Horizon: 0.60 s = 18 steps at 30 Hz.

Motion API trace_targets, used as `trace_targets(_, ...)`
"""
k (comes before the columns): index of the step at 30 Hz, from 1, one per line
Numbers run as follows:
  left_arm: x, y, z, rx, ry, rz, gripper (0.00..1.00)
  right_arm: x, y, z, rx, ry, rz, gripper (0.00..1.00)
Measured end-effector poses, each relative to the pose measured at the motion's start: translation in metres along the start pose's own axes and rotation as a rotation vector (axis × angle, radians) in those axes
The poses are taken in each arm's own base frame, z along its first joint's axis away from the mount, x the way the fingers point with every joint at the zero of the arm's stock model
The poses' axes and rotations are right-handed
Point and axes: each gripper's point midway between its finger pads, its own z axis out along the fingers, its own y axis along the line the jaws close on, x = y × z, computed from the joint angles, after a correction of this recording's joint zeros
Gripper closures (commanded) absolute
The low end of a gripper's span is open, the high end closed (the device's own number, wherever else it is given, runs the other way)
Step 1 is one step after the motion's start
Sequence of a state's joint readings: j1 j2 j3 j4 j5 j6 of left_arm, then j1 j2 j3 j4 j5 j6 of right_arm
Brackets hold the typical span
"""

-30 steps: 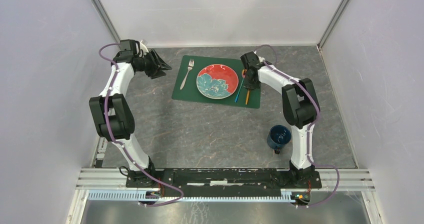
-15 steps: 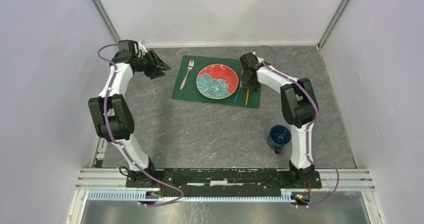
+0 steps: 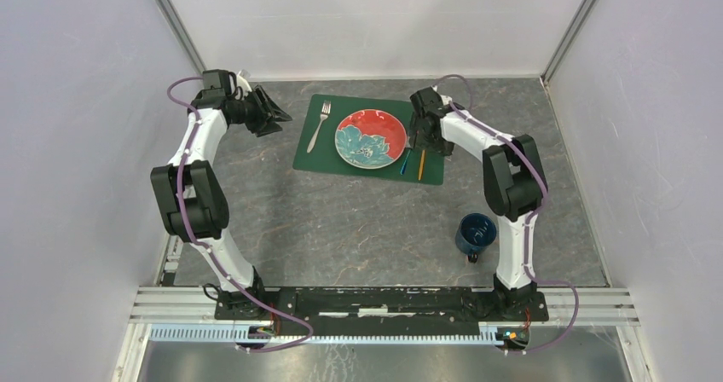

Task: Set the dinner table for one person
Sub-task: Place the knife on the napkin.

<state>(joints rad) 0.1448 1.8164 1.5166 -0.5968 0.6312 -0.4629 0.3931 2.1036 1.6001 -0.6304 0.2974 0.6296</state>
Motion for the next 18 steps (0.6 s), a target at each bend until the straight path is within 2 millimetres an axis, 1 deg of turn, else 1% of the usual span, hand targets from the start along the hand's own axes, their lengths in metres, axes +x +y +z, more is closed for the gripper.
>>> trace_targets(2,0.0,0.0,0.0,0.001,0.0,0.0,0.45,-0.004,-0.003,-0.012,0.001,-0.009,-0.01,0.12)
trace_targets(4,0.0,0.0,0.0,0.002,0.0,0.0,0.45,-0.012,-0.007,-0.028,0.001,-0.033,-0.019,0.11)
trace_targets(8,0.0,-0.001,-0.001,0.004,0.0,0.001,0.45,-0.03,-0.016,-0.067,-0.007,-0.092,-0.025,0.11)
trace_targets(10,0.0,-0.002,-0.001,0.006,-0.001,0.002,0.45,-0.036,-0.02,-0.085,-0.017,-0.118,-0.022,0.12)
trace_targets(11,0.0,-0.002,-0.002,0.008,-0.001,0.003,0.45,-0.037,-0.022,-0.091,-0.02,-0.126,-0.019,0.12)
trace_targets(14,0.0,-0.003,-0.002,0.009,-0.002,0.003,0.45,-0.033,-0.031,-0.108,-0.022,-0.126,-0.017,0.15)
trace_targets(18,0.0,-0.002,-0.002,0.009,-0.002,0.003,0.45,-0.008,-0.044,-0.118,-0.015,-0.071,-0.023,0.17)
